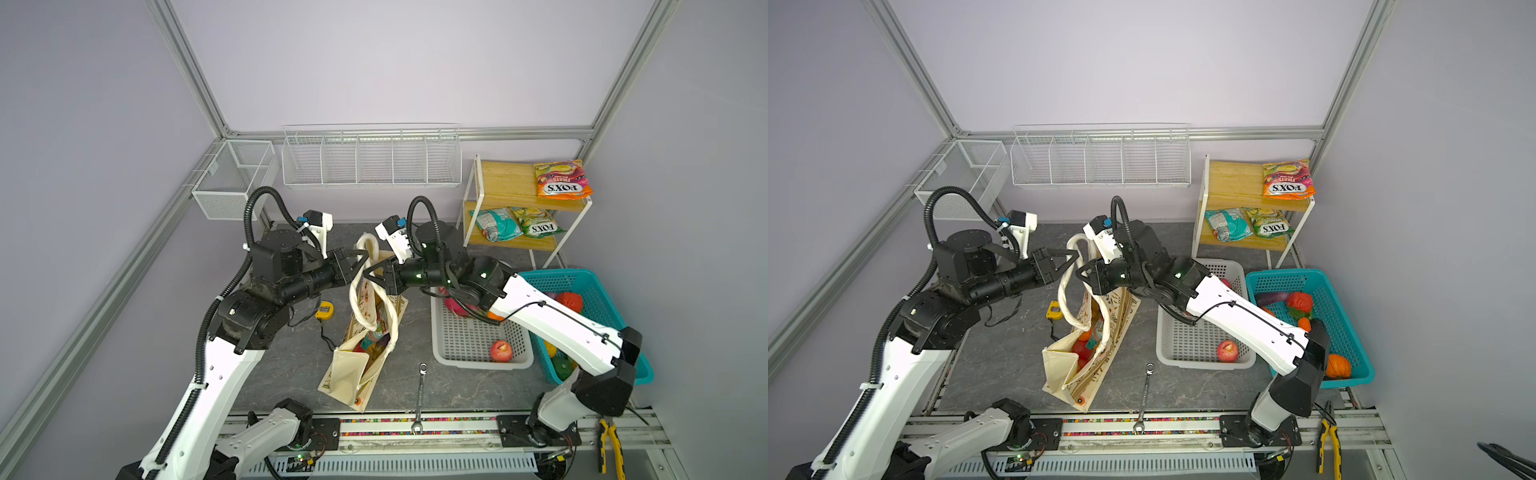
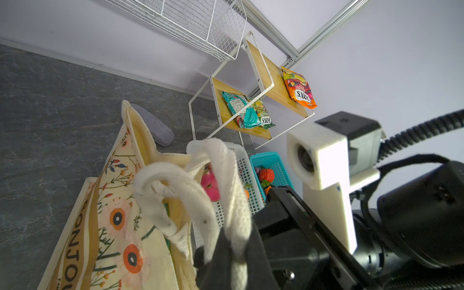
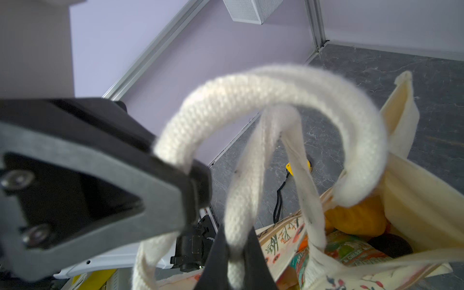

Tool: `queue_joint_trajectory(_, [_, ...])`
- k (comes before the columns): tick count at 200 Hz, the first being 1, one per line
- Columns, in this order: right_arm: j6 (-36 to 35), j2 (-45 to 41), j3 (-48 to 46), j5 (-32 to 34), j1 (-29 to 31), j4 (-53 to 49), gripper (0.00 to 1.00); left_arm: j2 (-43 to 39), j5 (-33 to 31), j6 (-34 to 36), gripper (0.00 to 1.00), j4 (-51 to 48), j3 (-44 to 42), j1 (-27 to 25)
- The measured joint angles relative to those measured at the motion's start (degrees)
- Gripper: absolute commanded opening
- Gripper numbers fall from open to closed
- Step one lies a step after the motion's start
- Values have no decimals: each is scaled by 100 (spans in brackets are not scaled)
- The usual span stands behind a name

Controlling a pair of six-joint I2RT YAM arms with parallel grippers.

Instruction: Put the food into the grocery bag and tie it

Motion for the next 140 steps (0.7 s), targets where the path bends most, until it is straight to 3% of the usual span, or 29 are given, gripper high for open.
queue_joint_trajectory(117, [-7,498,522,-516,-693,299,7,83,68,-79,0,291,-131,-393])
queue_joint_trajectory(125, [-2,501,518,-546,-699,321,7,83,70,-79,5,330,-166,-404])
queue_joint_trajectory(140, [2,498,433,-621,-699,468,7,61,85,-59,23,402,-245,-407])
